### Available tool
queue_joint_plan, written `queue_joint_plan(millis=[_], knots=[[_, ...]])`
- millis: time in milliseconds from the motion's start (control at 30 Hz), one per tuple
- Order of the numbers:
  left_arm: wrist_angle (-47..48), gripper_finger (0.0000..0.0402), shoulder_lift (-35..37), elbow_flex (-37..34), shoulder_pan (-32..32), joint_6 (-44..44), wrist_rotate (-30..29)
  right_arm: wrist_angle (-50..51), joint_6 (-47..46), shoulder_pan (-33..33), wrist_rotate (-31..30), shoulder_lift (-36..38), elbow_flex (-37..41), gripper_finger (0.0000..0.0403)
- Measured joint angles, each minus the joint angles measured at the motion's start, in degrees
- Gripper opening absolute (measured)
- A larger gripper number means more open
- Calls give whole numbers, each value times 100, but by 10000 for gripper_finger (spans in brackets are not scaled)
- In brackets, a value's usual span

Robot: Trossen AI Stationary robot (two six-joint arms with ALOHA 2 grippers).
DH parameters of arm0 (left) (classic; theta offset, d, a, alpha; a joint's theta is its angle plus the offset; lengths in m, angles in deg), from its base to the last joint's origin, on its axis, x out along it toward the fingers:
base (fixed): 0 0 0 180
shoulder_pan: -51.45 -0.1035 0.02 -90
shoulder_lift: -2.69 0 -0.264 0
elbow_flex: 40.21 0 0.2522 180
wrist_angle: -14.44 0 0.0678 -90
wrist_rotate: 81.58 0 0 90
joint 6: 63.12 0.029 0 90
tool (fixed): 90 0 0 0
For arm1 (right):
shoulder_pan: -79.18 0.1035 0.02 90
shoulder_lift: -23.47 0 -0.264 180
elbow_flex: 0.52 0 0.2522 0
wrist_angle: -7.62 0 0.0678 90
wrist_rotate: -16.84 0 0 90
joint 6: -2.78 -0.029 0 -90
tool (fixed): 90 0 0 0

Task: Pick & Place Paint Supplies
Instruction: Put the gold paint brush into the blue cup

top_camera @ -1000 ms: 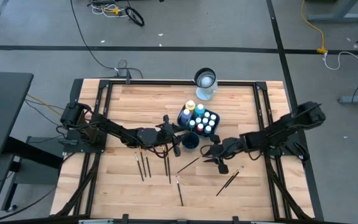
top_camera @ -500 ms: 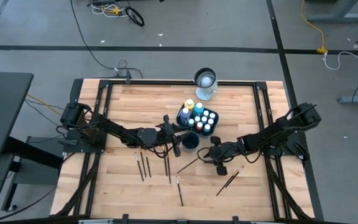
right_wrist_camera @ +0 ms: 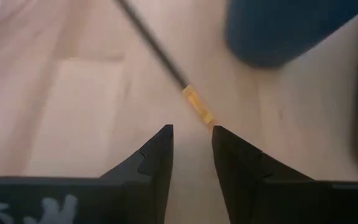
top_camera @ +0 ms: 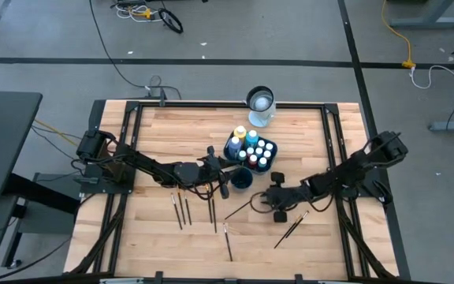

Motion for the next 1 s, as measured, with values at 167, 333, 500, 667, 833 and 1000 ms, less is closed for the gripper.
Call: queue_joint_plan(millis=[167, 333, 500, 667, 833, 1000], knots=[[6, 109, 2, 0, 0, -41, 4, -154, -95, -385, 177, -238, -2, 123], [4, 109, 2, 0, 0, -57, 7, -357, 76, -477, 283, -371, -7, 148], [4, 109, 2, 0, 0, -56, 5, -426, 209, -487, 408, -379, -7, 160], [4, 109, 2, 0, 0, -54, 5, -424, 200, -492, 616, -381, -8, 141], [4, 109, 2, 0, 0, -48, 4, -417, 284, -491, 720, -386, -13, 93], [6, 109, 2, 0, 1, -45, 4, -397, 436, -482, 801, -386, -16, 27]])
